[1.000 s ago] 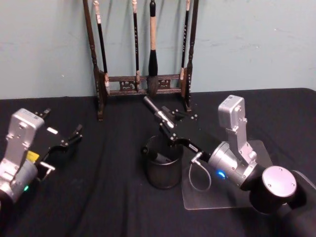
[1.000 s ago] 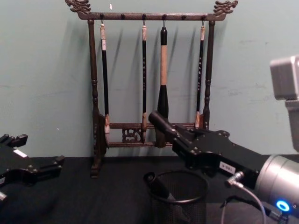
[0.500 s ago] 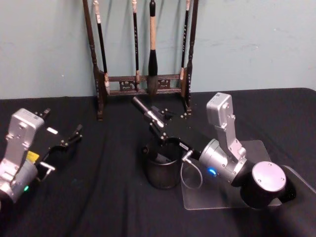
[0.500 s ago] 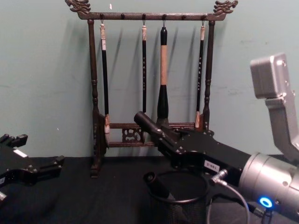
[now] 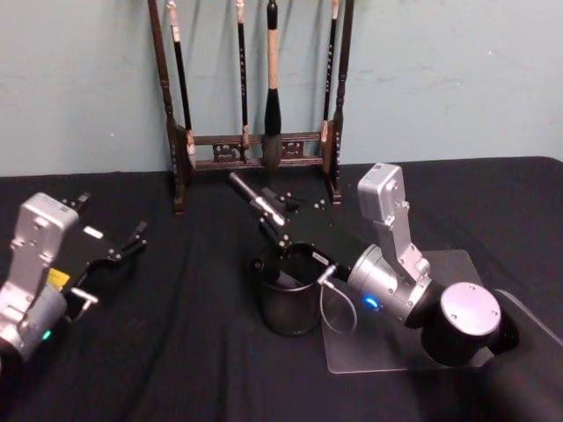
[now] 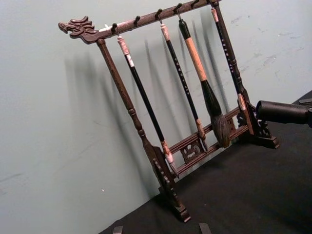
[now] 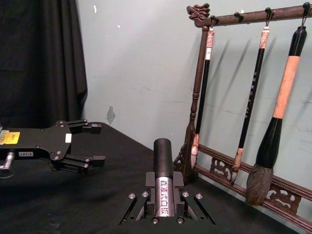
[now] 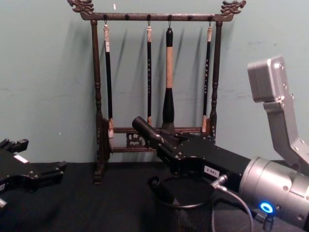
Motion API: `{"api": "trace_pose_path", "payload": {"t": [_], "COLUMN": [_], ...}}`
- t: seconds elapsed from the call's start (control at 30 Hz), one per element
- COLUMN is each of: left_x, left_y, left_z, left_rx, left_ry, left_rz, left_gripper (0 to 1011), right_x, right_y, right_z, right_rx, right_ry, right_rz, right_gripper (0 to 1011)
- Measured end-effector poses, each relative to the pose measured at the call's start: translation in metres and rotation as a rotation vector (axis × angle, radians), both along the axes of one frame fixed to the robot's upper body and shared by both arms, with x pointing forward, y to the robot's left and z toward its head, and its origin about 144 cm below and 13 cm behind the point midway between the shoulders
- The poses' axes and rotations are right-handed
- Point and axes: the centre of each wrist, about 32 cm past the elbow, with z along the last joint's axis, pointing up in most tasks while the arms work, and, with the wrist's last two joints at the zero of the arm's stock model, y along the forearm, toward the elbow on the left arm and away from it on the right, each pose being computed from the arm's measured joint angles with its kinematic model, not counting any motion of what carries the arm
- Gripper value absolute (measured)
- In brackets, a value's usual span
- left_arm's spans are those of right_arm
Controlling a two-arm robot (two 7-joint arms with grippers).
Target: Pick up the water-based marker from the table and place it into the pen holder.
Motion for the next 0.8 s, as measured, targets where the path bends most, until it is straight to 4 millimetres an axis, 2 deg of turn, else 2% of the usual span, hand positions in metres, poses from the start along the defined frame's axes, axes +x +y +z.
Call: {"api": "trace_pose_path", "payload": {"t": [0.53, 0.7, 0.73, 0.8], "left_x": [0.0000, 0.0000, 0.0000, 0.0000], "left_y": [0.0000, 0.0000, 0.0000, 0.0000], "left_z": [0.0000, 0.0000, 0.0000, 0.0000], "left_rx": [0.000, 0.000, 0.000, 0.000], "left_ry": [0.000, 0.000, 0.000, 0.000], "left_rz": [0.000, 0.000, 0.000, 0.000], "left_gripper": [1009, 1009, 1009, 1009], "right_x": [-0.0006, -0.0007, -0.0007, -0.0007], "right_y": [-0.0006, -0.0008, -0.0008, -0.0008], "right_z": [0.0000, 0.0000, 0.0000, 0.0000], "right_rx": [0.001, 0.001, 0.001, 0.001], "right_ry": [0.000, 0.000, 0.000, 0.000], "right_rz": [-0.003, -0.004, -0.004, -0.004], "right_gripper": [227, 371, 431, 469]}}
